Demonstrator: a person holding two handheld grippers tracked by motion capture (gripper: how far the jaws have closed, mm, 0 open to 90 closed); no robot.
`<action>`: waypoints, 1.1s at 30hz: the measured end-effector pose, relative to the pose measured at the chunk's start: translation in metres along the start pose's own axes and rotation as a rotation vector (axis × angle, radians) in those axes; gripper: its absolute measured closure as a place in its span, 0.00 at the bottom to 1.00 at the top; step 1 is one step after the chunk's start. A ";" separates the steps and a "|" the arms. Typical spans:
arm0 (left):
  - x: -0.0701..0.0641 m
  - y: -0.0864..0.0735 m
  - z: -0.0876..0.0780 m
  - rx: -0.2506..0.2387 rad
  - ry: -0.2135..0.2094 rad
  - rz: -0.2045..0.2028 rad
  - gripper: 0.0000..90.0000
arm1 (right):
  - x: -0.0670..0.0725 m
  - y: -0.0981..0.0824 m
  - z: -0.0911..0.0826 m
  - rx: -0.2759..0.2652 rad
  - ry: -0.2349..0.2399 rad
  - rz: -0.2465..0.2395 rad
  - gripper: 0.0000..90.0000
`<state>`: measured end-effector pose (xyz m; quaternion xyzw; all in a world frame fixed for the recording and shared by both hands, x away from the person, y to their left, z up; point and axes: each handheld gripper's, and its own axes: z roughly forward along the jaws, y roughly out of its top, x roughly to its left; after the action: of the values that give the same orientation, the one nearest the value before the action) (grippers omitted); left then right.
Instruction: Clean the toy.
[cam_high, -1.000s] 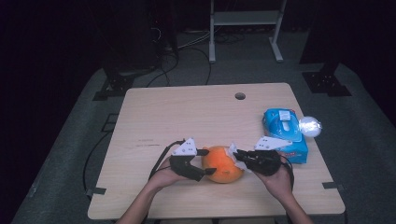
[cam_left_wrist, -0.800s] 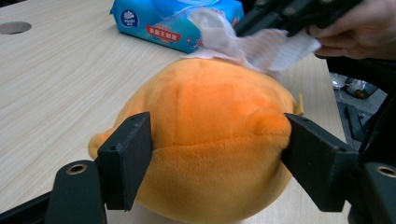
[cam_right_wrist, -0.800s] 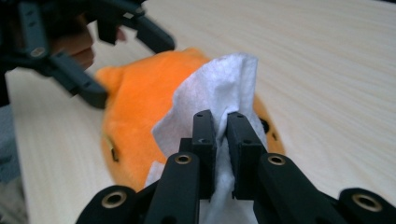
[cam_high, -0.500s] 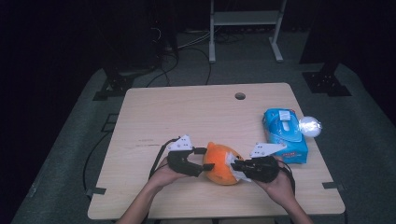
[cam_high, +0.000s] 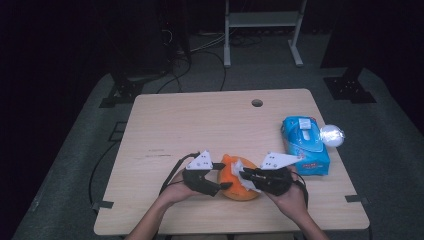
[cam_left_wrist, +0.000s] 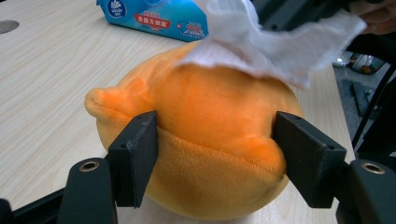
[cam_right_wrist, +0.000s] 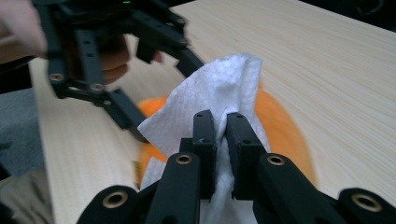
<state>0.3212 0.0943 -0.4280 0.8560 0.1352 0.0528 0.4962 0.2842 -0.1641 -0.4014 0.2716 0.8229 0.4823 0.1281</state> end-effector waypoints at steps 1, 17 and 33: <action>0.000 0.000 0.000 0.001 -0.002 0.001 0.35 | -0.004 -0.001 -0.002 0.002 -0.012 0.009 0.91; 0.002 0.003 -0.001 -0.023 0.008 -0.044 0.32 | -0.013 -0.014 -0.011 0.054 -0.023 0.028 0.91; -0.002 0.011 -0.002 0.001 0.022 -0.015 0.22 | -0.006 -0.005 -0.008 0.005 0.029 0.025 0.91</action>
<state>0.3204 0.0902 -0.4172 0.8546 0.1473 0.0585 0.4945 0.2836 -0.1753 -0.4021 0.2752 0.8224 0.4857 0.1096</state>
